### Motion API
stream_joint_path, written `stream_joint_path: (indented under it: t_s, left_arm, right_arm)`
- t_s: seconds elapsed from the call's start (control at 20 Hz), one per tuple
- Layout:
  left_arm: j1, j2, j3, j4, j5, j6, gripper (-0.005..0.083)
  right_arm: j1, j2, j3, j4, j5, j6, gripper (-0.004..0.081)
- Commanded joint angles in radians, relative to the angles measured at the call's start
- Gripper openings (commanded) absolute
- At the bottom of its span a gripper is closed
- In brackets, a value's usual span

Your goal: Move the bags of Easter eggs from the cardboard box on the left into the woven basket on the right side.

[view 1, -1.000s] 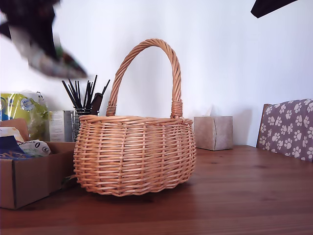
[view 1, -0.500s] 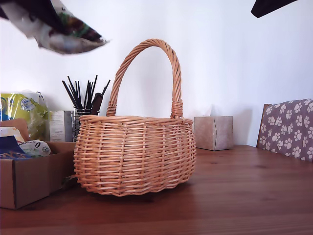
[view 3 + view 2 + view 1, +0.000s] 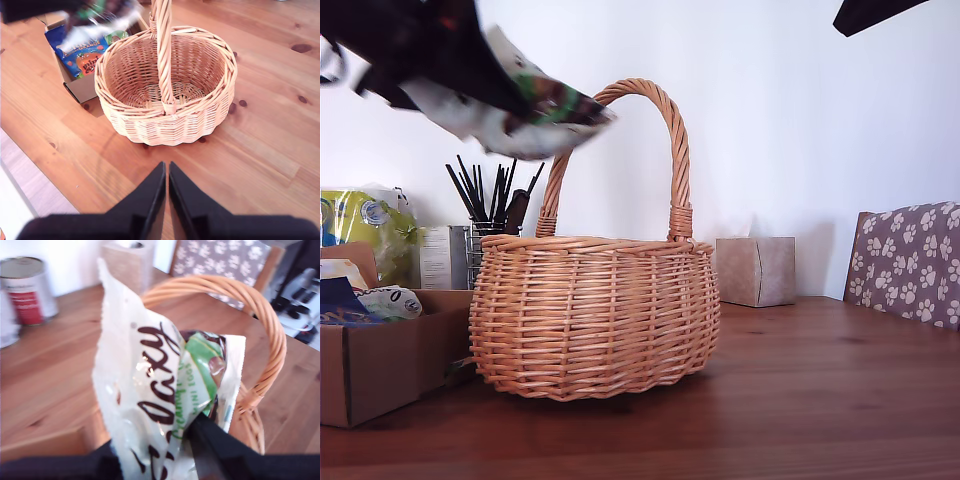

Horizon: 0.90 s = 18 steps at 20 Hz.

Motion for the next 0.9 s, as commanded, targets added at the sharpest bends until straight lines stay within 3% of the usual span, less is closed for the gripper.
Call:
stream_joint_path:
  t_s: [0.0, 0.25, 0.7, 0.75, 0.8, 0.85]
  left_arm:
    - [-0.022, 0.061, -0.010, 0.059, 0.000, -0.016, 0.0125]
    - [-0.069, 0.233, 0.002, 0.156, -0.010, -0.032, 0.0125]
    - [-0.119, 0.319, 0.048, 0.079, -0.058, -0.032, 0.0134]
    - [-0.121, 0.319, 0.048, 0.078, -0.058, -0.032, 0.0165]
    - [-0.124, 0.319, 0.048, 0.076, -0.058, -0.032, 0.0276]
    - [-0.127, 0.319, 0.049, 0.075, -0.058, -0.032, 0.0445]
  right_arm:
    - [0.005, 0.000, 0.001, 0.003, 0.000, -0.002, 0.0006]
    - [0.005, 0.000, 0.001, 0.001, 0.000, -0.002, 0.0006]
    - [0.004, 0.000, 0.001, -0.003, 0.000, -0.003, 0.0006]
    - [0.004, 0.000, 0.001, -0.003, 0.000, -0.002, 0.0006]
    - [0.005, 0.000, 0.001, -0.003, 0.000, -0.002, 0.0006]
    - [0.005, 0.000, 0.001, -0.004, 0.000, -0.002, 0.0006]
